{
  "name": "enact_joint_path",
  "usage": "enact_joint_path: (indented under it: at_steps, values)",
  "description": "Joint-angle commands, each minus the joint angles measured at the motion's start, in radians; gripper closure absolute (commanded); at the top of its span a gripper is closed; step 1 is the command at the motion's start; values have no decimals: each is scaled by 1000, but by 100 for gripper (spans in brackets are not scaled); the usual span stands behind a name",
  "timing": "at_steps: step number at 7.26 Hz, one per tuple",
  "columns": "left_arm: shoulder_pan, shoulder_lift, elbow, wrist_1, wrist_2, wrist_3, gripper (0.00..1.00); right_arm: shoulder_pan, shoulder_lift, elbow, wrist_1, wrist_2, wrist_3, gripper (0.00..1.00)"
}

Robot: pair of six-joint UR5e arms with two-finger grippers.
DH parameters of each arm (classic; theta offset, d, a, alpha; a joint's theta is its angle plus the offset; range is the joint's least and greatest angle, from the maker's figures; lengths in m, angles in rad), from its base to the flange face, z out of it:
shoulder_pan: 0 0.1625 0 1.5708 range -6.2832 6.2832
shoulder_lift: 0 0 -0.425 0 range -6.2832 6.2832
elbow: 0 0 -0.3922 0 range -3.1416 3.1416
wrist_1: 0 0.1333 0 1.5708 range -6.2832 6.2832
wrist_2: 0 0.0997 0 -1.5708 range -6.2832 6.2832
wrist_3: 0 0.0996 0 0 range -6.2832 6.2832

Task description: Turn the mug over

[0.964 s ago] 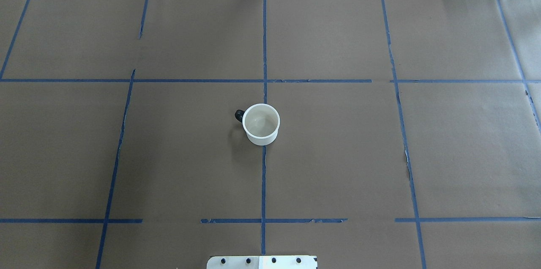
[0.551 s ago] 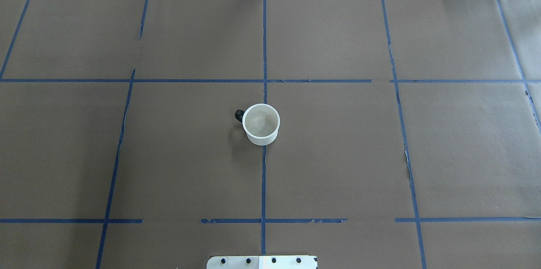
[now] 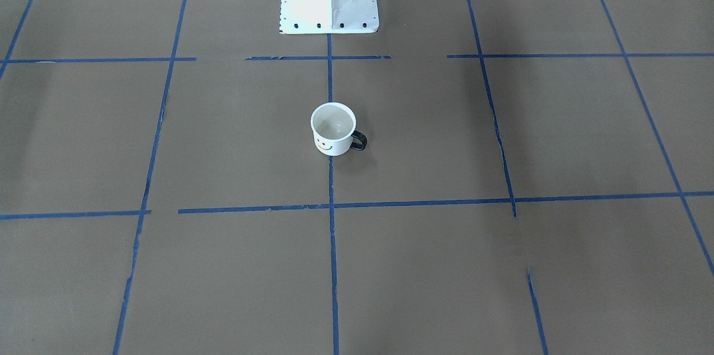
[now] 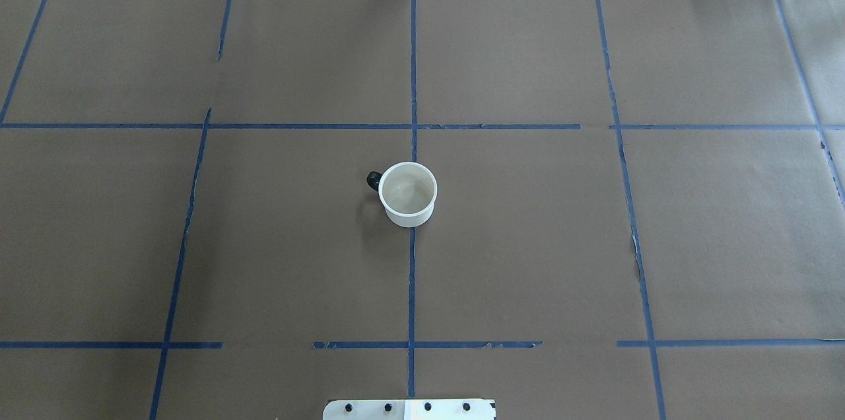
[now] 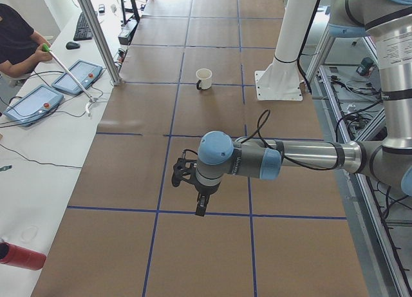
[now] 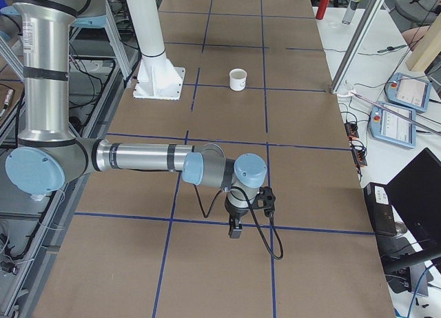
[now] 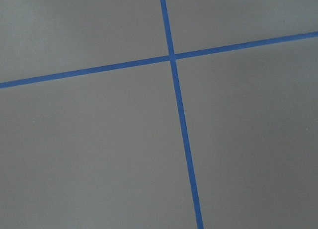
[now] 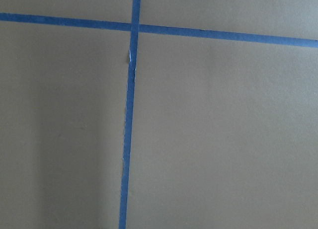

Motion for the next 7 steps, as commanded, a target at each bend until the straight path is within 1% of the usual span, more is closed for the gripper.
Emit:
enact_joint_path:
  at_steps: [1,2,3,4,5,6,7]
  values:
    - [3,-135,131,16,-1,13,0,0,0,0,0,0,0,0]
    - [3,-171,188,21,-1,13,0,0,0,0,0,0,0,0]
    - [4,-183,211,25,-1,20,0,0,0,0,0,0,0,0]
    - [4,-195,204,106,-1,20,0,0,0,0,0,0,0,0]
    - [-2,-174,156,140,0,33,0,0,0,0,0,0,0,0]
    - [0,-116,106,139,0,59,0,0,0,0,0,0,0,0]
    - [0,-99,105,139,0,56,0,0,0,0,0,0,0,0]
